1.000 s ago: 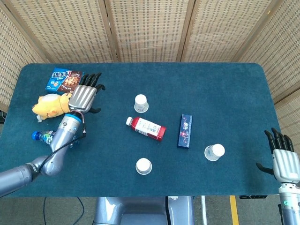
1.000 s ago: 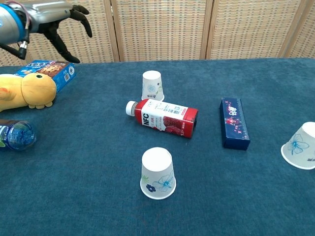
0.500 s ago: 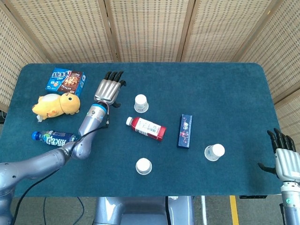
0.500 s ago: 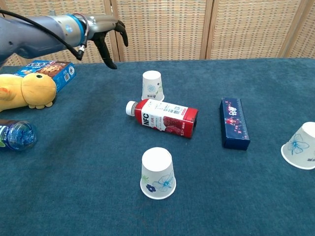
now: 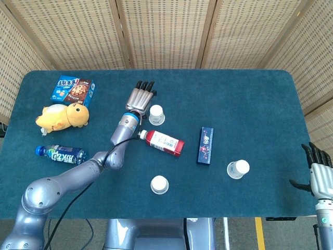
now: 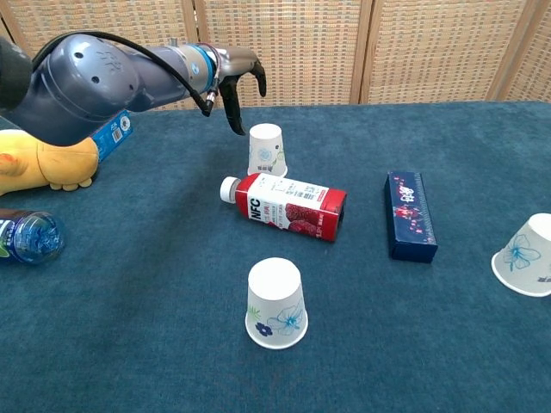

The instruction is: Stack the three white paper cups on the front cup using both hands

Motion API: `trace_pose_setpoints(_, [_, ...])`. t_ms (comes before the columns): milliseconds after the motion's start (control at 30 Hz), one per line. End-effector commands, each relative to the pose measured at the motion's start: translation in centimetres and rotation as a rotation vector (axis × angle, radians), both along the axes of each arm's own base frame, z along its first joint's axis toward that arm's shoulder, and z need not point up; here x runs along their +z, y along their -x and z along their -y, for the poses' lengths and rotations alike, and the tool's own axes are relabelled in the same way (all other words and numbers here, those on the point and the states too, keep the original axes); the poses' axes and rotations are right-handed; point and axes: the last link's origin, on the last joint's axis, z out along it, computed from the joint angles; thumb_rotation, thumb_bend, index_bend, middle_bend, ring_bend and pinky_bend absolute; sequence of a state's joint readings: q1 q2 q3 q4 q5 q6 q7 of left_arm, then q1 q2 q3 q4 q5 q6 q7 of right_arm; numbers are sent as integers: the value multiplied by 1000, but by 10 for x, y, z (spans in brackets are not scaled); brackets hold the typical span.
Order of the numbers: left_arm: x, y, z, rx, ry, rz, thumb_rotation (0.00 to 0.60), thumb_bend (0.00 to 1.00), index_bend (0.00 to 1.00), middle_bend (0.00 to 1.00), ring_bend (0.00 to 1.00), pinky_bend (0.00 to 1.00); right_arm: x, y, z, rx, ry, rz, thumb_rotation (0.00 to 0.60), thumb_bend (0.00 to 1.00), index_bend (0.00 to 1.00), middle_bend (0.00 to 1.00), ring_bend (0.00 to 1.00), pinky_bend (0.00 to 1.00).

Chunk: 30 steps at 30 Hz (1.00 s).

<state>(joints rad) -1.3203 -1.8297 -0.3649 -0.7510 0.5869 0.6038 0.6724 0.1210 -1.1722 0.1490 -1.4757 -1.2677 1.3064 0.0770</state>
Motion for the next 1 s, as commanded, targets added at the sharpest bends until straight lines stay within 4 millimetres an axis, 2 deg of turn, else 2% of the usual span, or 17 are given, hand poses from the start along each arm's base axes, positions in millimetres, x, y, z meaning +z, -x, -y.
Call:
trace_pose_setpoints(33, [-15, -9, 0, -1, 29, -14, 600, 192, 251, 0, 0, 21, 3, 0, 0, 3, 14, 5, 600, 134, 0, 0, 0, 0])
trace_pose_setpoints(167, [-24, -12, 0, 2, 40, -33, 600, 196, 282, 0, 0, 21, 7, 0, 0, 9, 29, 16, 600, 134, 0, 0, 0, 0])
trace_pose_setpoints(500, [-35, -12, -2, 15, 52, -48, 600, 195, 280, 0, 0, 21, 12, 5, 0, -10, 47, 28, 600, 134, 0, 0, 0, 0])
trace_pose_setpoints(1000, [-44, -7, -1, 14, 53, -72, 600, 201, 448, 0, 0, 21, 19, 6, 0, -2, 79, 43, 600, 134, 0, 0, 0, 0])
